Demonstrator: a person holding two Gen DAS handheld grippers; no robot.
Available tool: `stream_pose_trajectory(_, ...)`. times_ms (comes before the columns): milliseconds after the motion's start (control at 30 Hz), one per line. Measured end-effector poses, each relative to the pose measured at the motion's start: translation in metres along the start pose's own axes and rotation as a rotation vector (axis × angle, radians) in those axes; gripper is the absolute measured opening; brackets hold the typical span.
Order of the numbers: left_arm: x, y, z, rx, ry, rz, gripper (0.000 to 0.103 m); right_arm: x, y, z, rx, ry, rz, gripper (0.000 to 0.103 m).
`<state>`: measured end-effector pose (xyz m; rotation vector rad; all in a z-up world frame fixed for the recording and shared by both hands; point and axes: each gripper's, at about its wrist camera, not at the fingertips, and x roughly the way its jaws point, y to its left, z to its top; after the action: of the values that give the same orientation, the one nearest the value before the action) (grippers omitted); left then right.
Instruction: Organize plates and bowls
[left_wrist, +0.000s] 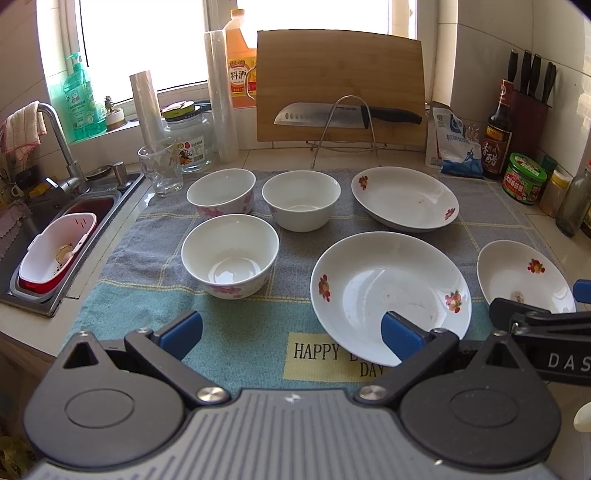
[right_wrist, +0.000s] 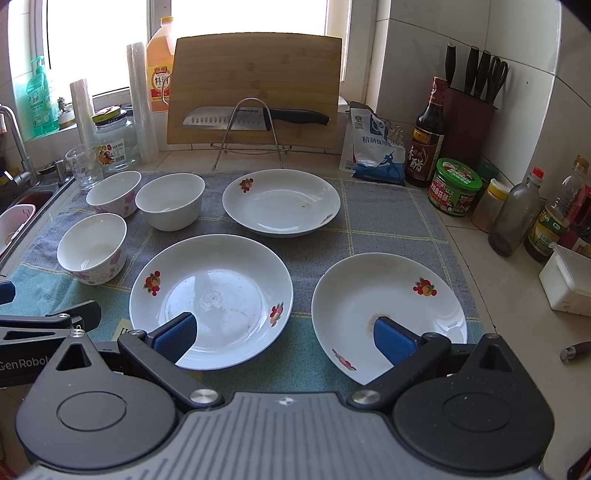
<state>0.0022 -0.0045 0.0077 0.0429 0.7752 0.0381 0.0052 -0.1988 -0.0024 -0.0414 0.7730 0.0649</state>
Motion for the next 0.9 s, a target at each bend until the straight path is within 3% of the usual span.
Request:
stream_pose_trajectory(500, 0.007, 0.004, 0.003, 0.023, -0.003, -0.043, 0.102, -0.002, 0.003, 0.000, -0.001, -0.006, -0.002, 0.103)
stream_pose_trajectory(900, 0.016, 0.007, 0.012, 0.125, -0.050, -0.166, 0.102, -0.014, 0.007, 0.002, 0.011, -0.087, 0.001, 0.103)
